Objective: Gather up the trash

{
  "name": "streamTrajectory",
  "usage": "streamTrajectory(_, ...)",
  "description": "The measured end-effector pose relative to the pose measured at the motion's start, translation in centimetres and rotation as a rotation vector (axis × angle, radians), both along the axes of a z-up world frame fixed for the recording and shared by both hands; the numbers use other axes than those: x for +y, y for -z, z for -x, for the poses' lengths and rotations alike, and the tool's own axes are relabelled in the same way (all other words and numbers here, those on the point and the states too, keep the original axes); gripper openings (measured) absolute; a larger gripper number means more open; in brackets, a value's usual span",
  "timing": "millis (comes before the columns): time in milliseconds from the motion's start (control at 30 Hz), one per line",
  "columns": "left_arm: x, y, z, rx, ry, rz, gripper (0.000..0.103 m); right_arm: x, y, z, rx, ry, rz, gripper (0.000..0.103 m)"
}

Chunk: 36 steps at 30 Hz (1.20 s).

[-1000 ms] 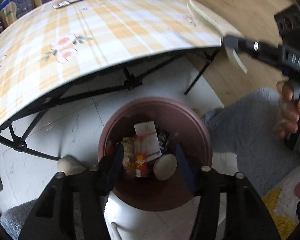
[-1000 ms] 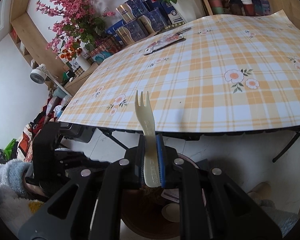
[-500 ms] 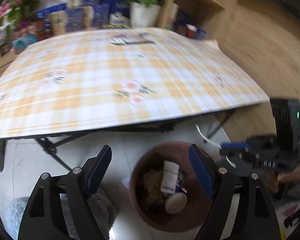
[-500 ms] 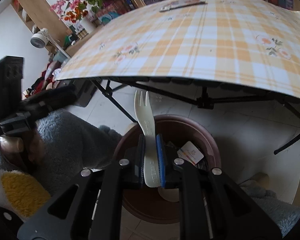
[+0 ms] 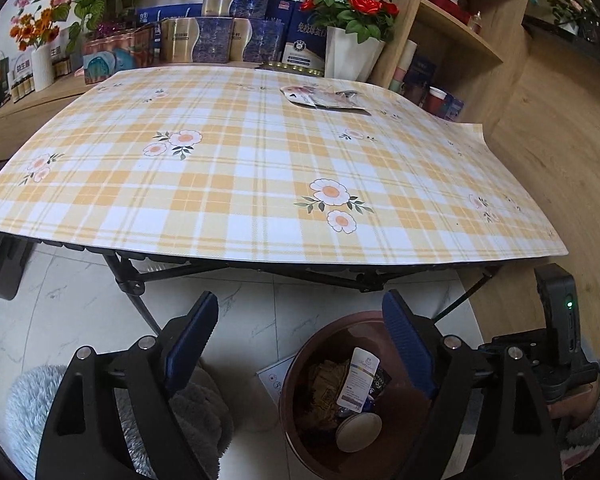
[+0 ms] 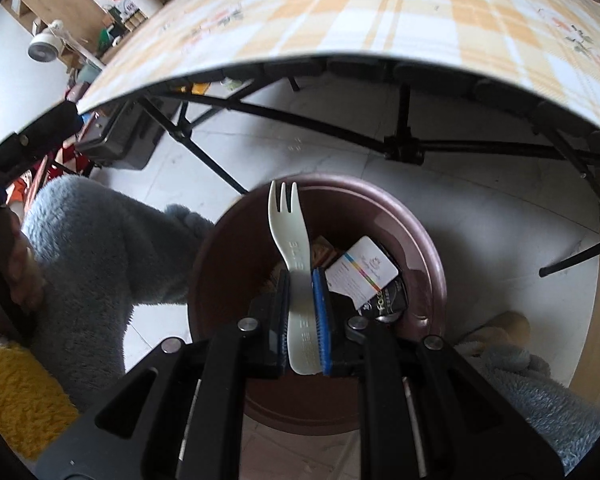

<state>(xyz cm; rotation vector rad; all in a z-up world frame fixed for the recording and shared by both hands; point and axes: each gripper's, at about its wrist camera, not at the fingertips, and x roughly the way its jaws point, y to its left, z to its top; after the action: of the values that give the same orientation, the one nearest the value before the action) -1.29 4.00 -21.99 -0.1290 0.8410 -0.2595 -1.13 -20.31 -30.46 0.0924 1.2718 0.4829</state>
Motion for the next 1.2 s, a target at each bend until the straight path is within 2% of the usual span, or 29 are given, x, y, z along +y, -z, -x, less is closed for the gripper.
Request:
streamTrajectory(167,-0.1,0.2,0.0,0.0,0.002,-0.014,0.085,-0.1,0.4,-0.1,0.02,0.008,0.001,0.018)
streamTrajectory(200,0.0,0.3,-0.1,0.003,-0.004,-0.011,0.085,-0.2,0.4,-0.2,0.023,0.015,0.005,0.03)
streamTrajectory(233,0.1,0.3,-0.1,0.005,-0.008,-0.009,0.085,-0.3,0.5,-0.2,0.023,0.024,0.012,0.038)
streamTrajectory(300,0.3,0.4,-0.2,0.011,-0.021,-0.001,0.085,-0.5,0.4,-0.2,0.009,0.037,0.021,0.072)
streamTrajectory(333,0.4,0.4,-0.3,0.014,-0.025,0.001,0.085,-0.6,0.2,-0.2,0.001,0.043,0.028,0.078)
streamTrajectory(400,0.5,0.4,-0.2,0.016,-0.033,0.005,0.085,-0.9,-0.3,-0.2,-0.024,0.065,0.042,0.097)
streamTrajectory(600,0.8,0.3,-0.4,0.013,-0.047,0.013,0.085,-2.3,-2.1,-0.5,-0.073,0.141,0.024,0.097)
streamTrajectory(700,1.1,0.2,-0.5,0.015,-0.062,0.02,0.086,-2.3,-4.2,-0.2,-0.171,0.121,0.041,0.097)
streamTrajectory(900,1.5,-0.2,-1.2,0.027,-0.088,0.014,0.086,-2.3,-8.2,-0.6,-0.307,0.085,0.067,0.097)
streamTrajectory(1200,2.0,-1.5,-3.1,0.031,-0.123,0.022,0.086,-3.5,-11.5,-3.0,-0.436,0.086,0.164,0.097)
